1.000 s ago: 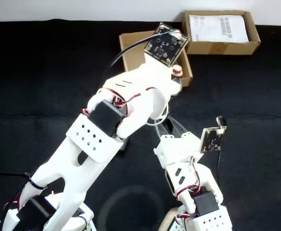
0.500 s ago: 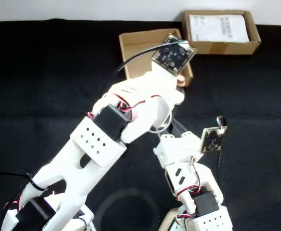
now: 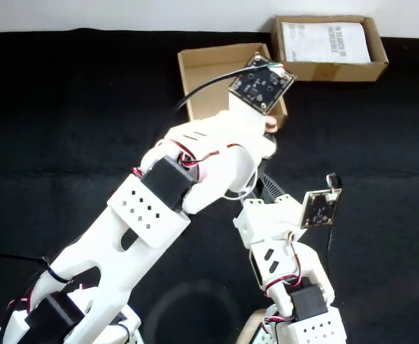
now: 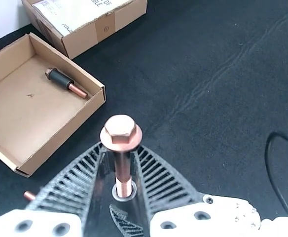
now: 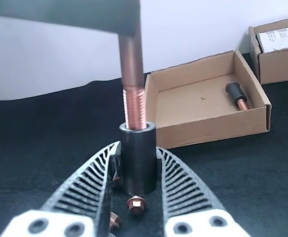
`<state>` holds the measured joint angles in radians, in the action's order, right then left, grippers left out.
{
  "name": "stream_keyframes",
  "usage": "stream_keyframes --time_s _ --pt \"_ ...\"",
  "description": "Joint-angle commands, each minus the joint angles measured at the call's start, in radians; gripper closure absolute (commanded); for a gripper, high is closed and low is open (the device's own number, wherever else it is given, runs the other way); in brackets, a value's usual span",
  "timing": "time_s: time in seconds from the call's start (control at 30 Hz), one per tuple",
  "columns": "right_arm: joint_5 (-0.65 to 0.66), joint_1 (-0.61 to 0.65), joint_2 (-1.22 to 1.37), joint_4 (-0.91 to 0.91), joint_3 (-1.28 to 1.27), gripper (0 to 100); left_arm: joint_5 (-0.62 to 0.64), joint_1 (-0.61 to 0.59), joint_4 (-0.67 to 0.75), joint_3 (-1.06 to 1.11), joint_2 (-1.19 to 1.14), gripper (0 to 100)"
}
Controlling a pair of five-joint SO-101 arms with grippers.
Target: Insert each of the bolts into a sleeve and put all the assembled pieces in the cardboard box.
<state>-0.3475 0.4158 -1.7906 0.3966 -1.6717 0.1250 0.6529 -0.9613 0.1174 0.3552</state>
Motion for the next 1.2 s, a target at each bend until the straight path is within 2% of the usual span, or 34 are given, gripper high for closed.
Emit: stream_keyframes --time_s 0.0,0.37,0.6,0.97,1.17 --pt "0.009 -0.016 -0.018 -0.021 -0.116 99.1 0.003 0.012 -0.002 -0.004 0.035 99" --pt "0.009 -0.016 -0.018 -0.021 -0.114 99.1 -0.002 0.012 -0.106 0.027 0.035 99" --pt "0.011 -0.016 -0.018 -0.021 -0.114 99.1 0.003 0.010 -0.209 0.016 0.042 81" --pt "0.066 -0.056 -0.018 -0.022 -0.113 99.1 -0.003 0.004 -0.330 -0.038 0.116 81" --pt "0.066 -0.061 -0.018 -0.022 -0.113 99.1 -0.005 -0.013 -0.508 -0.260 0.209 81"
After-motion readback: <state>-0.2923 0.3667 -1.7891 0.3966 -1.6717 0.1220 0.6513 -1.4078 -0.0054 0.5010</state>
